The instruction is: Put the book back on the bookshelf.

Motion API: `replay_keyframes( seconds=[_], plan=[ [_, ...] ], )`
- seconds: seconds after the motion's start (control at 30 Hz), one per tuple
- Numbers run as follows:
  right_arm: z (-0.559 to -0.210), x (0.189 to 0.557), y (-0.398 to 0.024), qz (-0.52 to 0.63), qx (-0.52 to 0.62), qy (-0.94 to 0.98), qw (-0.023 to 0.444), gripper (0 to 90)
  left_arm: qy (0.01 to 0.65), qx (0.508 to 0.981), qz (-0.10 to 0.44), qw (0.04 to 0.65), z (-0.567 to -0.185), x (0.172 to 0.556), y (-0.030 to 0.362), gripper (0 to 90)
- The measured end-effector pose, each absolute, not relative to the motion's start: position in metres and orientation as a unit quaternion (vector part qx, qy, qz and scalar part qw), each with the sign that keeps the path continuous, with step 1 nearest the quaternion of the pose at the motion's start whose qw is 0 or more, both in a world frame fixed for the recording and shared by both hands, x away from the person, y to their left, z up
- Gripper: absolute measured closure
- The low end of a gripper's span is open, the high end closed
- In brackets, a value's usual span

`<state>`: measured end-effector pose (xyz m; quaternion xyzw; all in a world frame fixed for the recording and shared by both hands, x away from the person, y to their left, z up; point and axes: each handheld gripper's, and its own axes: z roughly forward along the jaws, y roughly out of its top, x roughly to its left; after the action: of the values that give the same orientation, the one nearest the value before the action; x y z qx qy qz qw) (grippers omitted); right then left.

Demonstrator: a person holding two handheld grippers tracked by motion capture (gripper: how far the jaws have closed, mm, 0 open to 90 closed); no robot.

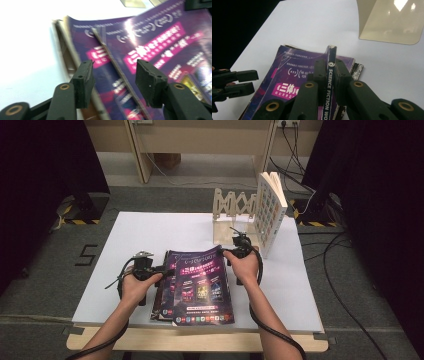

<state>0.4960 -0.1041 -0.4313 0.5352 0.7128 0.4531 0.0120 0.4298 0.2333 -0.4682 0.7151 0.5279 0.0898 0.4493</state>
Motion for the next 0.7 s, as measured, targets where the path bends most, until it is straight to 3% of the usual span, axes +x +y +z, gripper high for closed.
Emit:
replay_keyframes(
  seconds=[0.43, 0.7],
  plan=[
    [-0.425, 0.491, -0.106, 0.465, 0.530, 0.709, 0.017, 84.0, 0.552, 0.696, 0.195, 0.415, -0.479, 0.417, 0.280, 40.1],
    [-0.421, 0.488, -0.107, 0.470, 0.527, 0.708, 0.027, 84.1, 0.580, 0.671, 0.221, 0.406, -0.494, 0.408, 0.307, 39.2]
  ],
)
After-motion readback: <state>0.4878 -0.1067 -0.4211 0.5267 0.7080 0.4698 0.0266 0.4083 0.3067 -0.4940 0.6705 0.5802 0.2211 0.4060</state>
